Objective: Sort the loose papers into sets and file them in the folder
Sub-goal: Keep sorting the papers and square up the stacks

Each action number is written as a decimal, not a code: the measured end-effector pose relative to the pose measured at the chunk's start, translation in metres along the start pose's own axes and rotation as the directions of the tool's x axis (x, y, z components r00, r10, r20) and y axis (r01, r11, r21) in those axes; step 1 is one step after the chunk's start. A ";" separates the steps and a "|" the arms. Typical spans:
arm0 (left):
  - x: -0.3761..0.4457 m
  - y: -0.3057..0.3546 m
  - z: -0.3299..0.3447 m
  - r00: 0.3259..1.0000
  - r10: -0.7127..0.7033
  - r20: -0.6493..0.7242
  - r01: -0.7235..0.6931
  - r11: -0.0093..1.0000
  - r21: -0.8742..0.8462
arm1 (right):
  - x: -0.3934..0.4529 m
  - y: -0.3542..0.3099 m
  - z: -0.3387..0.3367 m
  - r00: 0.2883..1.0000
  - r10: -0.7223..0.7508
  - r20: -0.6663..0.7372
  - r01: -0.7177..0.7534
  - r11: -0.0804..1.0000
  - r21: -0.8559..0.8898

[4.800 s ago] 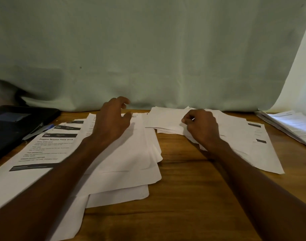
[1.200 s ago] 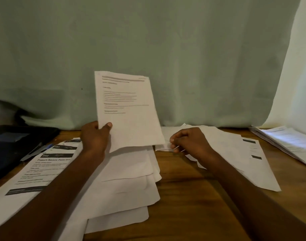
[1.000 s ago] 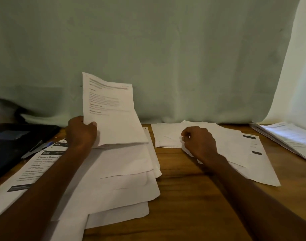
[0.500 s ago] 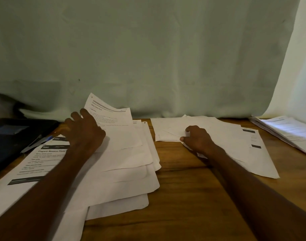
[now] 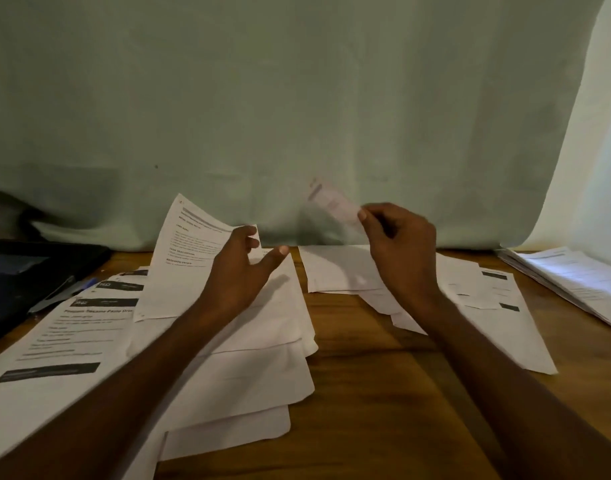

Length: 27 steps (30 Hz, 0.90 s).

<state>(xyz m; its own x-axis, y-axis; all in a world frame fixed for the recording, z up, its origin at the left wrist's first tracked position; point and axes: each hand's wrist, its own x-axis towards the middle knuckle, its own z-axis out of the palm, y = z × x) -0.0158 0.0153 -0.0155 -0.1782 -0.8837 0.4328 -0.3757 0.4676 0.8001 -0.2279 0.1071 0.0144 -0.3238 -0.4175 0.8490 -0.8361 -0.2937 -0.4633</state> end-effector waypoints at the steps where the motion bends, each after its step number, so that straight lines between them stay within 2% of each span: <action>1: 0.000 0.002 -0.001 1.000 -0.021 0.012 0.022 0.997 -0.073 | 0.002 -0.016 -0.003 1.000 0.029 -0.001 -0.029 0.990 0.140; 4: 0.000 0.003 -0.004 1.000 -0.004 -0.017 0.002 0.988 -0.153 | 0.008 -0.045 -0.010 0.981 0.181 0.066 -0.191 0.863 0.467; 6: -0.003 0.000 -0.008 0.997 0.052 -0.051 -0.061 0.979 -0.195 | 0.007 -0.045 -0.011 0.949 0.290 0.124 -0.307 0.760 0.572; 10: -0.002 -0.001 -0.019 0.987 0.133 -0.087 -0.156 0.916 -0.369 | 0.002 -0.038 -0.008 0.865 0.460 0.202 -0.461 0.565 0.685; 13: -0.002 0.003 -0.026 0.991 0.123 -0.056 -0.135 0.879 -0.457 | 0.003 -0.036 -0.007 0.851 0.480 0.210 -0.474 0.532 0.702; 16: 0.000 0.003 -0.028 0.998 0.037 -0.056 -0.063 0.815 -0.576 | 0.005 -0.032 -0.006 0.841 0.491 0.227 -0.486 0.503 0.715; 17: 0.002 0.003 -0.029 0.998 -0.006 -0.070 -0.039 0.778 -0.627 | 0.004 -0.024 -0.004 0.833 0.510 0.214 -0.504 0.541 0.673; 18: 0.004 0.003 -0.030 0.995 -0.055 -0.085 -0.015 0.753 -0.658 | 0.002 -0.012 -0.001 0.835 0.523 0.172 -0.520 0.649 0.555; 19: 0.008 -0.001 -0.033 0.990 -0.102 -0.102 0.009 0.749 -0.662 | -0.002 0.004 0.001 0.860 0.493 0.131 -0.507 0.800 0.322; 20: 0.012 -0.007 -0.035 0.981 -0.149 -0.128 0.040 0.791 -0.610 | -0.007 0.022 0.004 0.884 0.447 0.138 -0.454 0.891 0.022; 21: 0.018 -0.017 -0.039 0.968 -0.193 -0.161 0.086 0.856 -0.510 | -0.014 0.036 0.006 0.883 0.421 0.207 -0.375 0.899 -0.227; 22: 0.023 -0.028 -0.043 0.956 -0.222 -0.193 0.136 0.915 -0.380 | -0.020 0.046 0.007 0.843 0.442 0.305 -0.320 0.870 -0.375; 25: 0.037 -0.058 -0.055 0.940 -0.273 -0.207 0.271 0.962 -0.038 | -0.027 0.058 0.013 0.660 0.553 0.508 -0.266 0.805 -0.530; 27: 0.033 -0.052 -0.060 0.955 -0.253 -0.153 0.278 0.944 0.177 | -0.026 0.058 0.019 0.609 0.576 0.545 -0.181 0.770 -0.612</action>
<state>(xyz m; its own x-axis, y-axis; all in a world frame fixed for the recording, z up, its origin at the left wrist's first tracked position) 0.0520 -0.0368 -0.0181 0.0643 -0.9593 0.2749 -0.5655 0.1920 0.8021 -0.2599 0.0846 -0.0393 -0.4378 -0.8921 0.1114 -0.8559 0.3757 -0.3554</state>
